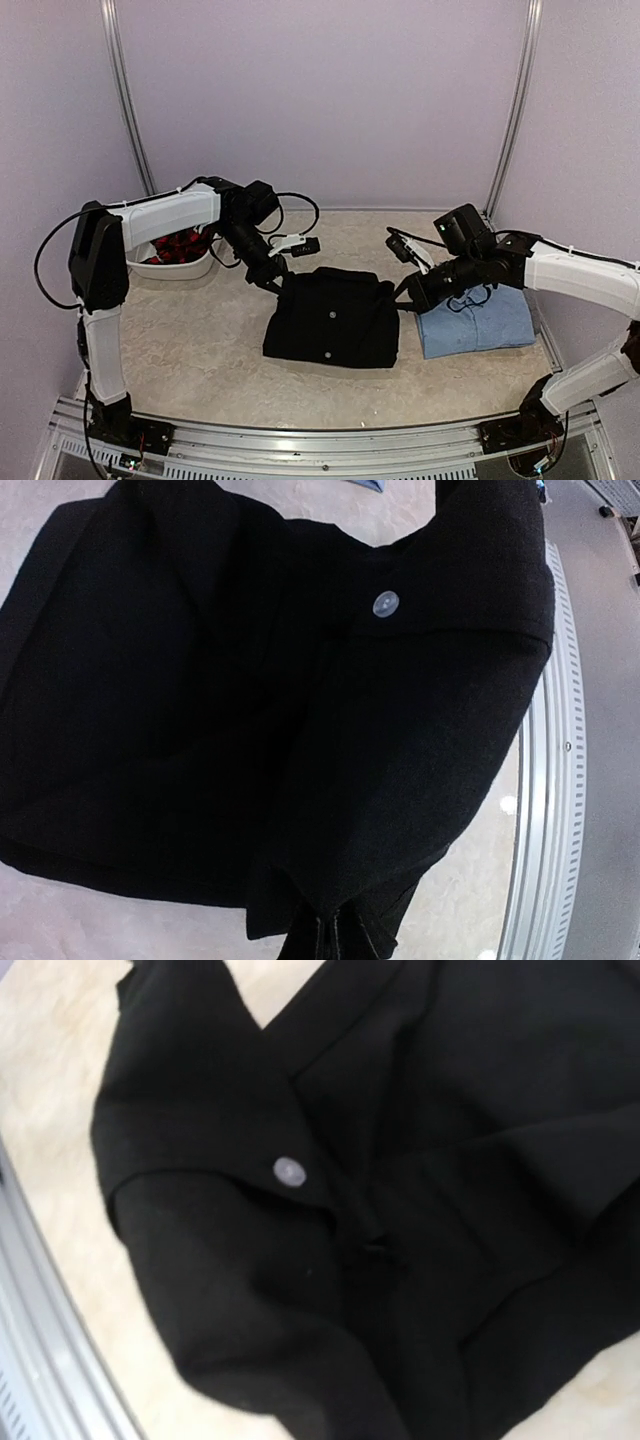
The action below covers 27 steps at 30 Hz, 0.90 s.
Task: Fold and stack the long sleeve shirts
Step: Fold the 2/3-rectangle-folded shirt at the center of the board.
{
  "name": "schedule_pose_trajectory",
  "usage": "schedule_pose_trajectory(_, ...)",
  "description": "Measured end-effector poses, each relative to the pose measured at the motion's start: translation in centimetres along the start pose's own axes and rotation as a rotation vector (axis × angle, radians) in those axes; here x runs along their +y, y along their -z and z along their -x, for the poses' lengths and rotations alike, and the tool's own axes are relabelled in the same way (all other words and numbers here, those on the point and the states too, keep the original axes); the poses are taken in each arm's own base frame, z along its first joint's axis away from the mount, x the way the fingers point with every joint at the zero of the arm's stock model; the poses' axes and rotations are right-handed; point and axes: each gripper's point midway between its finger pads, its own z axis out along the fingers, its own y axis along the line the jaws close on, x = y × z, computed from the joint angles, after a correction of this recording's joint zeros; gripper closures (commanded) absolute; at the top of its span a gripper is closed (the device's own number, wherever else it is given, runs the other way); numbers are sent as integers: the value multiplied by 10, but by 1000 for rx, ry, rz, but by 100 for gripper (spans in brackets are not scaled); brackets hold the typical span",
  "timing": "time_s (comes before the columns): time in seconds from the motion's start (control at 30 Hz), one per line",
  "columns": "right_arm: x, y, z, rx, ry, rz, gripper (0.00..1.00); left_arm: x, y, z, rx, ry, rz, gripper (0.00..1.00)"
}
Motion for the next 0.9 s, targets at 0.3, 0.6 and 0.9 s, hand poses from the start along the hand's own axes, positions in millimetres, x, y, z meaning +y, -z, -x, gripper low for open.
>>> schedule_pose_trajectory(0.3,-49,-11,39,-35,-78,-29,100,61,0,16,-69,52,-14,100)
schedule_pose_trajectory(0.6,-96,-36,65,-43,-126,-55,100,113,6,18,-167,151,78,100)
schedule_pose_trajectory(0.9,-136,-61,81,-56,-157,-96,100,167,20,47,-306,229,290,86)
